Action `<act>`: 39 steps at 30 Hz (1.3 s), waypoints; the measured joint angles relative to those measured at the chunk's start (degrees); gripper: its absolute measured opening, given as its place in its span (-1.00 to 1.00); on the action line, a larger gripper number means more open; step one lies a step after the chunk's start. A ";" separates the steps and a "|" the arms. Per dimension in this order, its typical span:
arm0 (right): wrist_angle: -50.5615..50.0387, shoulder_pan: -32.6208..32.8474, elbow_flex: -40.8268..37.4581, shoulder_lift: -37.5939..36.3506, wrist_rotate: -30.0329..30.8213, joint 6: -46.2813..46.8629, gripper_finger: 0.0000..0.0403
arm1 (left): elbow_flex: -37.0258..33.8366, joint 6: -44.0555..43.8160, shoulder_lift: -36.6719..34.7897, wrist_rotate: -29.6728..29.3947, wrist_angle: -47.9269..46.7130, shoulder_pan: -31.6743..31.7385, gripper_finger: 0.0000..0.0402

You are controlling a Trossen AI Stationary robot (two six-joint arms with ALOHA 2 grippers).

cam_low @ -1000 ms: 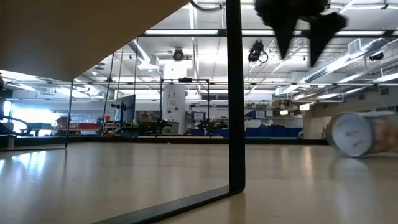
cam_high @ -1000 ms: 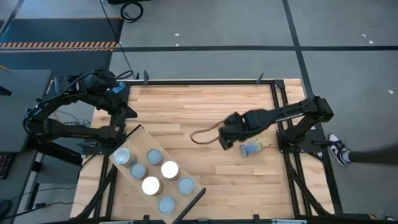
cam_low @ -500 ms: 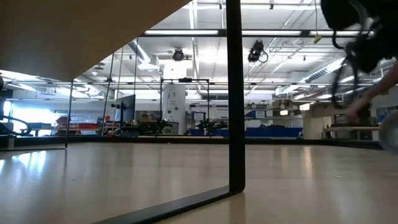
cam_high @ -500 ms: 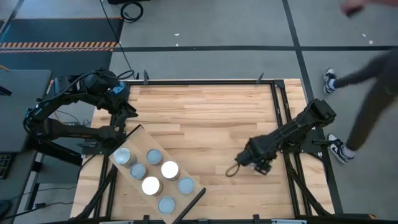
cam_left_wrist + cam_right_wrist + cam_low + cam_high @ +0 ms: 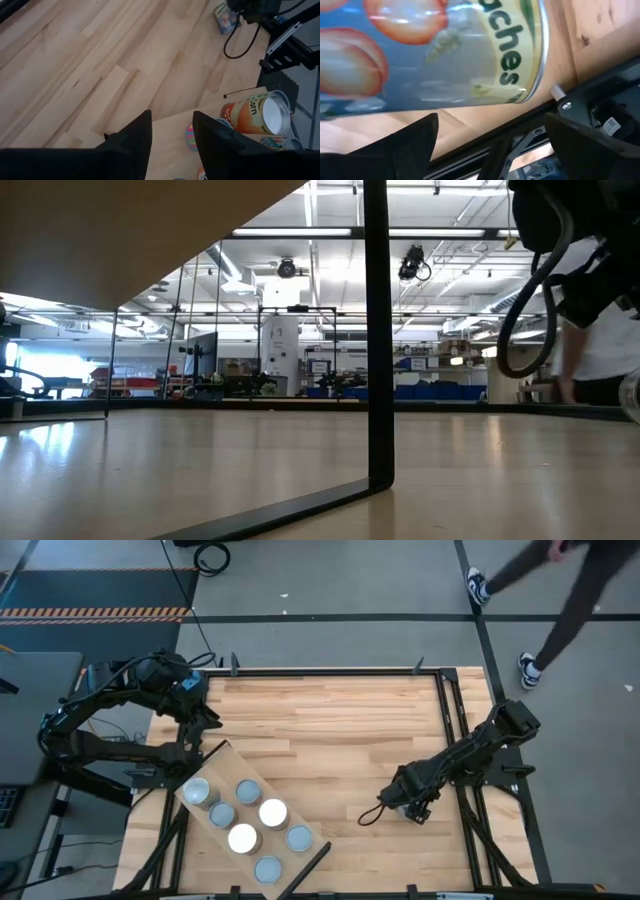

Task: Pick and place cans onto a shelf
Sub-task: Put the canned peaches on the shelf aligned with the other canned peaches

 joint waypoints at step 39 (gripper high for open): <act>10.46 1.29 -0.16 -23.45 6.47 50.52 0.85 | 0.00 1.40 0.01 -0.44 3.81 0.02 -0.26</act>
